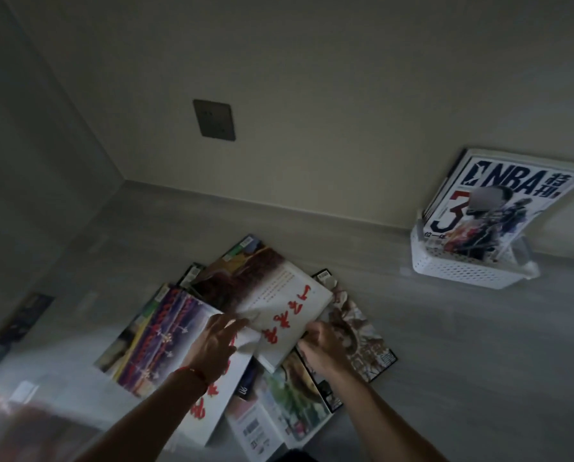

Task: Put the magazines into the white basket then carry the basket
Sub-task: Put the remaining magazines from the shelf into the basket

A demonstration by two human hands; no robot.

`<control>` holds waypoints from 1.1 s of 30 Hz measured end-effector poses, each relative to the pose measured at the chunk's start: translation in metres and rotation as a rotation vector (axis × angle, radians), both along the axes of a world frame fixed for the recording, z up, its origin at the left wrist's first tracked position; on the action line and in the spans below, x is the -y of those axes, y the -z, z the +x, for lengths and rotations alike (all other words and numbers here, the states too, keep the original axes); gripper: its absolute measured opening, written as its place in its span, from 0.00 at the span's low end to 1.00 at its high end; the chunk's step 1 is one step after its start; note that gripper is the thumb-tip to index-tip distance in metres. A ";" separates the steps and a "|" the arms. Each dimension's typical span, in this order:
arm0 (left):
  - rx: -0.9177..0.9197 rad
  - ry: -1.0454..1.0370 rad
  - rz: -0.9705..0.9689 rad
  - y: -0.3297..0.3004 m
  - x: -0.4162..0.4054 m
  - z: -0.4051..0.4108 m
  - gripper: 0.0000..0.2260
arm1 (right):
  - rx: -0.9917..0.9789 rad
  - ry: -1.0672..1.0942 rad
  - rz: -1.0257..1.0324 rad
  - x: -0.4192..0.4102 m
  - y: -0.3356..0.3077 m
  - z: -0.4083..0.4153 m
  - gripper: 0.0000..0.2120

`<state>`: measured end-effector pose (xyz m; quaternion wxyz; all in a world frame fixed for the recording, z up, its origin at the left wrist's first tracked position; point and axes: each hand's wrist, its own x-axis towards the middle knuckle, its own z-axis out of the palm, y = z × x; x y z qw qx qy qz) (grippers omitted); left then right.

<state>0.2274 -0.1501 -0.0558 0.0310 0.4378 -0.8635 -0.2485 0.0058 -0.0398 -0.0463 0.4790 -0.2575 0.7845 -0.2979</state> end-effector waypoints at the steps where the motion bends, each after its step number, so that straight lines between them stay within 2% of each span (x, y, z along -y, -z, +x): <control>1: 0.004 0.032 -0.027 -0.003 0.006 0.001 0.22 | -0.002 0.006 -0.007 -0.001 0.001 0.000 0.17; 3: 0.088 0.135 -0.105 -0.013 0.018 -0.001 0.20 | 0.054 -0.004 -0.021 -0.002 -0.001 -0.001 0.17; 5: 0.149 0.274 -0.185 -0.023 0.031 -0.007 0.18 | 0.145 -0.008 -0.064 -0.005 -0.005 -0.004 0.12; 8: 0.039 0.373 -0.159 -0.044 0.046 -0.021 0.14 | 0.179 -0.067 -0.105 -0.012 -0.008 -0.007 0.08; 11: -0.039 0.301 -0.118 -0.072 0.059 -0.041 0.17 | 0.201 -0.099 -0.100 -0.026 -0.003 -0.010 0.13; 14: -0.291 0.154 -0.061 -0.103 0.070 -0.066 0.19 | 0.474 0.164 -0.163 -0.043 0.003 -0.024 0.25; 16: -0.425 0.042 0.057 -0.123 0.071 -0.083 0.17 | 0.561 0.297 -0.232 -0.052 0.000 -0.041 0.27; 19: -0.619 0.066 0.250 -0.144 0.059 -0.112 0.08 | 0.449 0.286 -0.335 -0.057 -0.022 -0.068 0.24; 21: -0.710 0.007 0.325 -0.150 0.046 -0.134 0.08 | 0.280 0.208 -0.410 -0.056 -0.044 -0.087 0.17; 23: -0.766 -0.057 0.355 -0.153 0.033 -0.157 0.07 | 0.183 0.234 -0.495 -0.058 -0.062 -0.112 0.08; 24: -0.782 -0.075 0.379 -0.154 0.026 -0.169 0.06 | 0.127 0.256 -0.532 -0.061 -0.070 -0.127 0.07; 26: -0.783 -0.084 0.435 -0.155 0.016 -0.191 0.06 | 0.039 0.257 -0.567 -0.072 -0.084 -0.156 0.08; 30: -0.739 -0.123 0.497 -0.160 0.003 -0.235 0.12 | 0.030 0.293 -0.607 -0.099 -0.103 -0.212 0.10; 33: -0.621 -0.030 0.448 -0.154 -0.007 -0.263 0.11 | -0.008 0.299 -0.635 -0.120 -0.115 -0.253 0.12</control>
